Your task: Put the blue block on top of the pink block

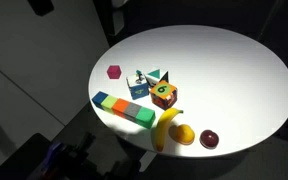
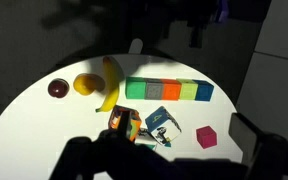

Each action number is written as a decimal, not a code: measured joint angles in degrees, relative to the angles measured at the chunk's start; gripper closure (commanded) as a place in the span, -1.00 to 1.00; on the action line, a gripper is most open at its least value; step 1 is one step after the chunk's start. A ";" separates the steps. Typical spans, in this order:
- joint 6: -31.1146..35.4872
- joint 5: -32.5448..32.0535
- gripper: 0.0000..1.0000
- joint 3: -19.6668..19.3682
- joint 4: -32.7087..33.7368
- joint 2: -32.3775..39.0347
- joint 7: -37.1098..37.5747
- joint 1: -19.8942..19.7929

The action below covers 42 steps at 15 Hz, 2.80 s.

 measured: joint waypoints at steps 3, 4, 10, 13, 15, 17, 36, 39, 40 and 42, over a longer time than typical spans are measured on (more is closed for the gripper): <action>0.01 0.00 -1.00 0.00 0.01 -0.05 0.00 0.00; 0.01 0.00 -1.00 0.00 0.01 -0.05 0.00 0.00; 0.56 0.00 -1.00 0.57 -0.30 0.32 0.05 -0.13; 2.86 0.00 -1.00 2.01 -1.17 0.96 0.35 -0.19; 4.89 0.00 -1.00 3.13 -1.89 1.24 0.47 -0.20; 6.91 -0.02 -1.00 4.27 -2.90 1.35 0.49 -0.21; 27.28 -5.06 -1.00 13.29 -16.89 6.47 4.17 0.65; 30.69 -4.51 -1.00 13.28 -18.35 8.85 4.32 1.30; 31.50 -3.98 -1.00 13.22 -18.63 9.80 4.32 1.64; 32.83 -2.38 -1.00 13.01 -18.92 11.84 4.23 2.60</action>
